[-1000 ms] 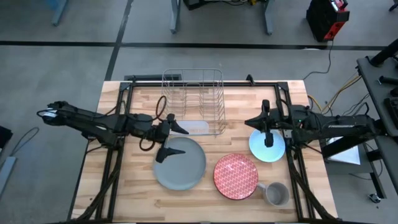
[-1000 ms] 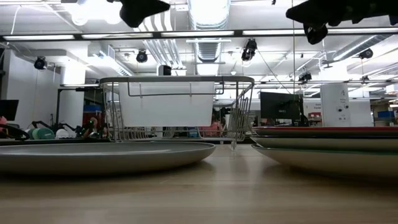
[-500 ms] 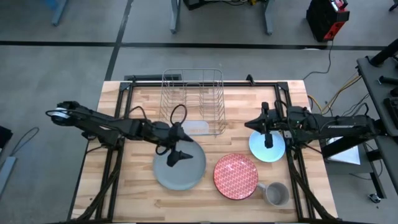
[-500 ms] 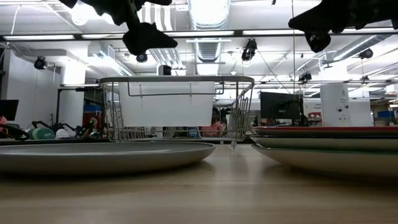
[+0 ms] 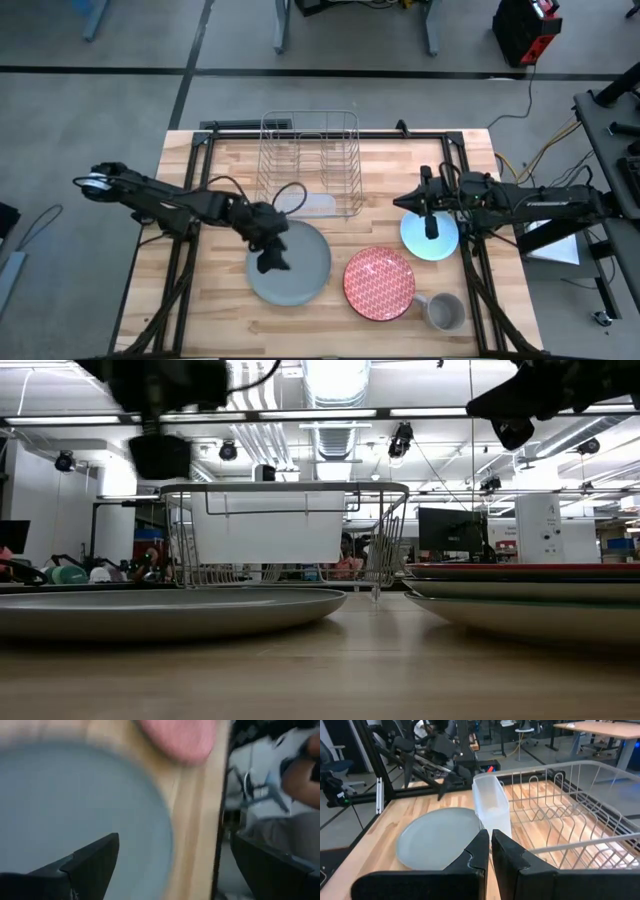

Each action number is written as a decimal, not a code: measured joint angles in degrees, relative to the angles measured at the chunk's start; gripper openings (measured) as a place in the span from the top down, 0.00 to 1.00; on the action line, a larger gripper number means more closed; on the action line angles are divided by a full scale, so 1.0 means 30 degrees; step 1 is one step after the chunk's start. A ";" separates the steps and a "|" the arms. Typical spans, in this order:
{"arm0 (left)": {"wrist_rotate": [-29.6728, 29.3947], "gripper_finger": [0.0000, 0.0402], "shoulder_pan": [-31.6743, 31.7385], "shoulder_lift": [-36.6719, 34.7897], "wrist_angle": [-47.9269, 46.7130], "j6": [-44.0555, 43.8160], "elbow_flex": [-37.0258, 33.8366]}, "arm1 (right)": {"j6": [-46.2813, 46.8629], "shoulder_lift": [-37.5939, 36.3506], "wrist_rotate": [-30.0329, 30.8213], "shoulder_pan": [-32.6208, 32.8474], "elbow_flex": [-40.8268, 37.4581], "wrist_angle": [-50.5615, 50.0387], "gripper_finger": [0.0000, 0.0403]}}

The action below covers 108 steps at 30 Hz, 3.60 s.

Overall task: Sort dishes
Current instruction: Put the gray plate into the dish rack

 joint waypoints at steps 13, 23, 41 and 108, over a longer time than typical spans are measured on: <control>-0.4523 0.09 -0.2223 -0.0072 -0.9752 -0.7157 -0.0023 | -0.0069 0.0000 0.0000 0.0000 -0.0285 -0.0374 0.97; -0.7469 0.09 -0.2230 0.0153 -1.0424 -0.8547 -0.0312 | 0.0130 0.0015 -0.0015 0.0000 -0.0410 -0.0799 0.97; -0.7091 0.09 -0.2233 0.0343 -0.3758 -0.9233 -0.5764 | 0.0209 0.0000 -0.0015 0.0000 -0.0841 -0.0713 0.97; -0.8933 1.00 -0.5653 0.0342 -0.1808 -1.1393 -0.5471 | 0.0031 0.0000 0.0000 -0.0007 -0.1227 -0.0562 0.97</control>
